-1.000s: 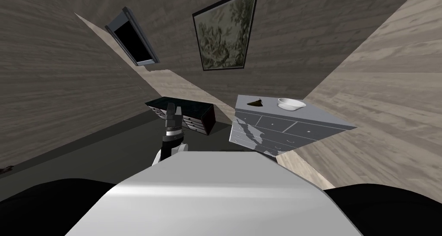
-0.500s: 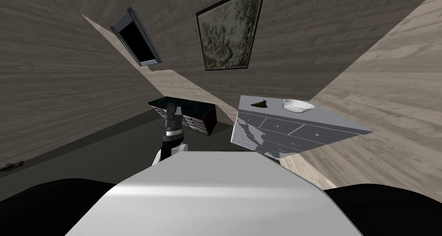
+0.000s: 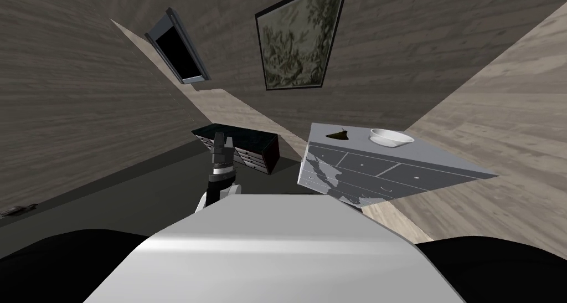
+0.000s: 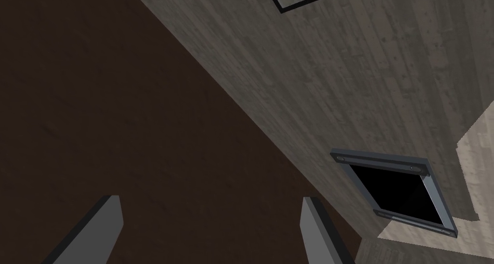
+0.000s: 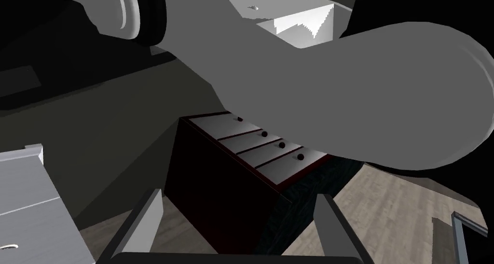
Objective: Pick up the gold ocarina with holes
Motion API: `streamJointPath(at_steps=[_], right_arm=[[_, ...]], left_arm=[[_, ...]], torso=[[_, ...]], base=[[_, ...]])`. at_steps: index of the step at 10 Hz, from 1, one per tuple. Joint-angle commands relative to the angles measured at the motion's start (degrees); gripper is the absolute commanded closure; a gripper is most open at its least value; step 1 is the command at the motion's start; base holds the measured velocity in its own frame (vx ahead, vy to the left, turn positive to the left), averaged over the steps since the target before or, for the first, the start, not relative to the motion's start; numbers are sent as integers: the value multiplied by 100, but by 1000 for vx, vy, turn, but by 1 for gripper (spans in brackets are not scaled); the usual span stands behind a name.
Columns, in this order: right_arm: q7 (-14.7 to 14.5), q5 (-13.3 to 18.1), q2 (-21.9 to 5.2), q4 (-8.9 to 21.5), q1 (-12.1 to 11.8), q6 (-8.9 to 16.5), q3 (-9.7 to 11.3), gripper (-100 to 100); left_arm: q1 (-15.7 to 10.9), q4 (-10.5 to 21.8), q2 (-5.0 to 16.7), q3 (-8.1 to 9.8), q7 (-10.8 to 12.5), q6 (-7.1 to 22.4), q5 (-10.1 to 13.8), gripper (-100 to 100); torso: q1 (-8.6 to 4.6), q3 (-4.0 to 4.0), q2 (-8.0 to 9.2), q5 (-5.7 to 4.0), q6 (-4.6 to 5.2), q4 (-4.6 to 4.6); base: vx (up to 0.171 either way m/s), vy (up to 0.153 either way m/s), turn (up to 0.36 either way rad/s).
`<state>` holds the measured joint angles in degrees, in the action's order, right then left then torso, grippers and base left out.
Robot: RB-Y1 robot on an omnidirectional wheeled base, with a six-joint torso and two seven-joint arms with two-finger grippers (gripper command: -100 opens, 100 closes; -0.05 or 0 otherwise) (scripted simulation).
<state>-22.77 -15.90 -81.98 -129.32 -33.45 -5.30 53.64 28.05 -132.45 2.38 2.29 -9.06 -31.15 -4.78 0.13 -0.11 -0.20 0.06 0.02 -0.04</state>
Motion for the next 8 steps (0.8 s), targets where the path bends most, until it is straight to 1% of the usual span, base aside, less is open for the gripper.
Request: streamJointPath(at_steps=[1, 2, 3, 4, 5, 6, 7, 8], right_arm=[[-14, -13, -263, -17, -29, -34, -16, -100], [-236, -51, -449, 71, 31, 48, 250, -100], [-236, -51, -670, 71, 31, 48, 310, -100], [-236, -51, -866, 71, 31, 48, 310, -100], [-460, -84, -1041, 152, 97, 120, 570, -100], [-460, -84, -1165, 152, 97, 120, 631, -100], [-460, -84, -1383, 152, 97, 120, 631, -100], [-460, -84, -1538, 152, 97, 120, 631, -100]], left_arm=[[0, 0, 0, 0, 0, 0, 0, 0], [0, 0, 0, 0, 0, 0, 0, 0], [0, 0, 0, 0, 0, 0, 0, 0], [0, 0, 0, 0, 0, 0, 0, 0], [0, 0, 0, 0, 0, 0, 0, 0], [0, 0, 0, 0, 0, 0, 0, 0], [0, 0, 0, 0, 0, 0, 0, 0], [0, 0, 0, 0, 0, 0, 0, 0]], torso=[[0, 0, 0, 0, 0, 0], [-9, 5, 8, -2, -1, 2], [1, -2, -5, -1, -3, 0], [11, -6, -11, 1, -2, -2], [2, -2, -2, 0, -1, -1], [8, -5, -11, 0, -3, -2], [8, -9, -15, 2, -2, -3], [-3, -3, -4, -1, -1, -1]], base=[[14, 6, -10], [63, 47, 91], [81, 74, 72], [38, 39, 2], [75, 58, 108], [85, 58, 62], [40, 20, -7], [7, -2, -5]])
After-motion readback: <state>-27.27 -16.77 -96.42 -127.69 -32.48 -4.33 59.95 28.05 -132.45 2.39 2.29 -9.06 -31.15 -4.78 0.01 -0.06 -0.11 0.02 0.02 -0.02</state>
